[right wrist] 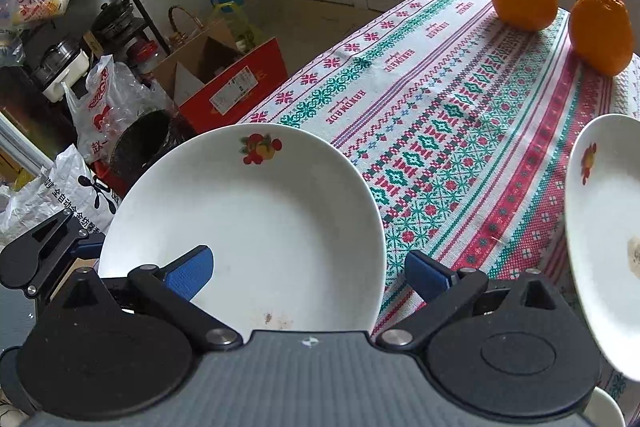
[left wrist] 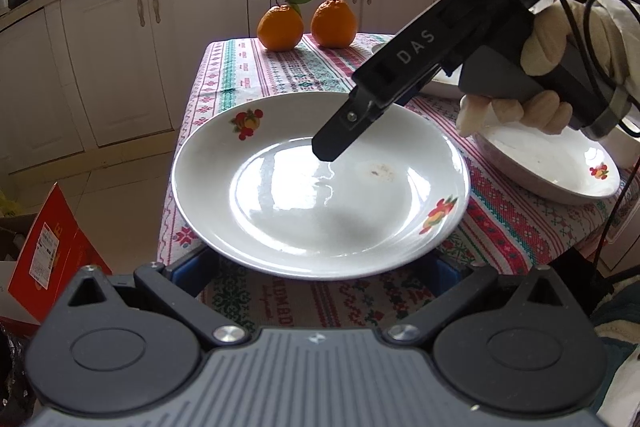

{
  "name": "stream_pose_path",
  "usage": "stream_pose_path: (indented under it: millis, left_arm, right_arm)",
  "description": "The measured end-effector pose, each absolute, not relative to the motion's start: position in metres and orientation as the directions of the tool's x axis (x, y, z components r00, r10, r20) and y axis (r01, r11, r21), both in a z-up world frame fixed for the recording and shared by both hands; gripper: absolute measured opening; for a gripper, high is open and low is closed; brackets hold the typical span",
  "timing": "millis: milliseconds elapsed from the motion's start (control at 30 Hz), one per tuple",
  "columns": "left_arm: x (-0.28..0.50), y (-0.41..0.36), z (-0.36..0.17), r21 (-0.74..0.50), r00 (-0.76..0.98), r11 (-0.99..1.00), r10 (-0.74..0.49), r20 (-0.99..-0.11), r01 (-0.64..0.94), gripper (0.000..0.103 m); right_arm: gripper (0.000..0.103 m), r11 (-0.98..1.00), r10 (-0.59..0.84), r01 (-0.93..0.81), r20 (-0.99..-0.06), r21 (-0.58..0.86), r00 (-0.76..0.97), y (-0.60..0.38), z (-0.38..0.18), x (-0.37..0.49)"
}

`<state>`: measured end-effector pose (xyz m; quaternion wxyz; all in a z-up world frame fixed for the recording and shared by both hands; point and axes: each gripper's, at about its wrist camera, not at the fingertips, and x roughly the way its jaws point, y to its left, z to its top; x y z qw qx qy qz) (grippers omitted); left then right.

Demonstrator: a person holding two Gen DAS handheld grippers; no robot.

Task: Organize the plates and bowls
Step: 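Lift the white plate with the right gripper off the table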

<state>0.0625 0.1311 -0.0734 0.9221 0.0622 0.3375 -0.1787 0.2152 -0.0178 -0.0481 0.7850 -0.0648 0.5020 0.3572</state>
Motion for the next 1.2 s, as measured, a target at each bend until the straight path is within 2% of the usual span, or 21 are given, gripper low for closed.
stream_pose_path:
  millis: [533,800,1200]
  left_arm:
    - [0.066,0.135,-0.072,-0.005,0.695,0.909,-0.322,-0.643,0.417,0.103]
    - [0.065,0.136,-0.068,0.013,0.692,0.899,-0.327,-0.644,0.438,0.103]
    - [0.075,0.143,-0.068,0.015,0.678,0.885,-0.345,-0.649,0.465,0.102]
  right_arm:
    - [0.103,0.612,0.573,-0.720,-0.811,0.327,0.118,0.001,-0.047,0.241]
    - [0.092,0.610,0.582,-0.714,-0.806,0.345,0.108,-0.002,-0.045,0.246]
    - [0.092,0.603,0.578,-0.722,-0.809,0.338,0.104,-0.002,-0.044,0.246]
